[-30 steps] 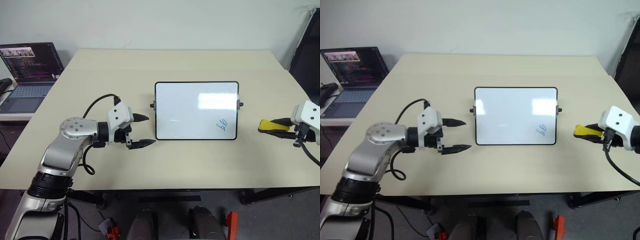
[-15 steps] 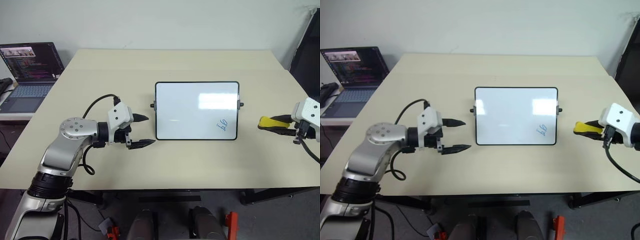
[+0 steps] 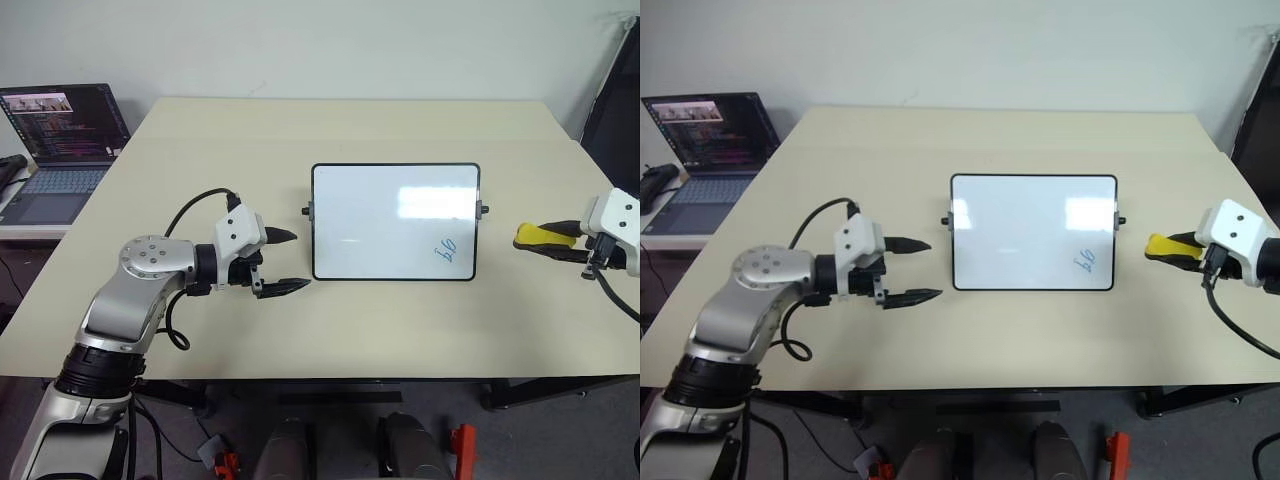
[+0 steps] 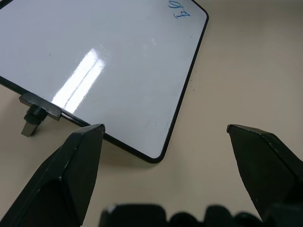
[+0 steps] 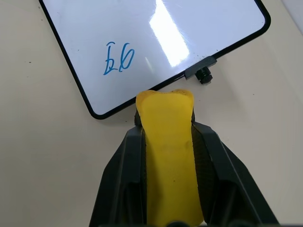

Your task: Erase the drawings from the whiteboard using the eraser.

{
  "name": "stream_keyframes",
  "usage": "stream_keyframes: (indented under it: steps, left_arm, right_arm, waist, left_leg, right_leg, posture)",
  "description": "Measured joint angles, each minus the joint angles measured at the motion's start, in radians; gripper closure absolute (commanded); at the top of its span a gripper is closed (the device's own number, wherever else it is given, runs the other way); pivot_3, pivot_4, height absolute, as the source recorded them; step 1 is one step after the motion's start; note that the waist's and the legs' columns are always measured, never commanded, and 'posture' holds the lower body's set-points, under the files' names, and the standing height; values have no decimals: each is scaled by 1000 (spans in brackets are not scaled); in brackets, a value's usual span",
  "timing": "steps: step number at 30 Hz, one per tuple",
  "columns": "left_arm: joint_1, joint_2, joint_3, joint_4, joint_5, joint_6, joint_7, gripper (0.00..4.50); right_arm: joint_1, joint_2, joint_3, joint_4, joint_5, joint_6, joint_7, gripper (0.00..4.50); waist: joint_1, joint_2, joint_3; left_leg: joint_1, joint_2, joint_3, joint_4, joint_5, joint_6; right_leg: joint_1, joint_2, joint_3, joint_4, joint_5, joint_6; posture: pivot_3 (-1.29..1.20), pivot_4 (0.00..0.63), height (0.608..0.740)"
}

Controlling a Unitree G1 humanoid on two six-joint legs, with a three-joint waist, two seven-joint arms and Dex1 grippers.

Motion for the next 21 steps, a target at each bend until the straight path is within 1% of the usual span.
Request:
stream_keyframes:
  steps: [1, 2, 5, 6, 8, 11, 15, 21]
  left_arm:
    - [0, 0, 0, 0, 0, 0, 0, 0]
    - [1, 0, 1, 0, 0, -1, -1, 0]
    - [-1, -5, -1, -1, 0, -5, 0, 0]
    - [-1, -7, -2, -3, 0, -9, 0, 0]
    - [0, -9, -2, -3, 0, -11, 0, 0]
    - [0, -9, -2, -2, 2, -12, -2, 0]
    - [0, -9, -2, -1, 3, -12, -9, 0]
    - [0, -9, -2, -1, 3, -12, -10, 0]
  right_arm:
    - [-9, 13, 0, 1, 1, -3, -6, 3537]
    - [-39, 49, 1, 3, 2, -4, -28, 3537]
    - [-163, 222, 15, -5, 9, -11, -149, 3537]
    - [-179, 258, 30, -11, 3, -18, -181, 3537]
    - [-185, 334, 53, -11, -30, -44, -252, 3537]
    - [-172, 418, 91, 1, -63, -66, -322, 3537]
    - [-142, 439, 122, 42, -114, -100, -368, 3537]
    - [-130, 441, 153, 103, -160, -136, -391, 3537]
  waist:
    - [-1, 0, 0]
    - [-4, 0, 0]
    - [-21, 0, 0]
    - [-21, 0, 0]
    - [-16, -1, 0]
    - [-7, -1, 0]
    - [5, -1, 0]
    - [1, 0, 0]
  left_leg:
    - [0, 0, 0, 0, 0, 0]
    - [0, 0, 0, 0, 0, 0]
    - [1, 0, 0, 1, 0, 0]
    - [1, 0, -1, 1, 0, 0]
    - [0, 0, -2, 0, 0, 0]
    - [-1, -1, -2, 0, 0, 0]
    - [-1, -1, -2, 0, 0, 0]
    - [-1, -1, -1, 0, 0, 0]
  right_leg:
    - [0, 0, 0, 0, 0, 0]
    - [0, 0, 0, 0, 0, 0]
    - [0, 0, 1, 3, 0, 0]
    - [0, 0, 0, 3, 0, 0]
    - [0, 1, -1, 3, 0, -1]
    - [-1, 0, -1, 3, 1, 0]
    - [-1, -1, -1, 2, 1, 0]
    - [-1, 0, -1, 3, 0, 0]
  posture:
    - [0, 150, 740]
    - [0, 150, 740]
    - [0, 150, 740]
    - [0, 150, 740]
    - [0, 150, 740]
    - [0, 150, 740]
    - [0, 150, 740]
    - [0, 150, 740]
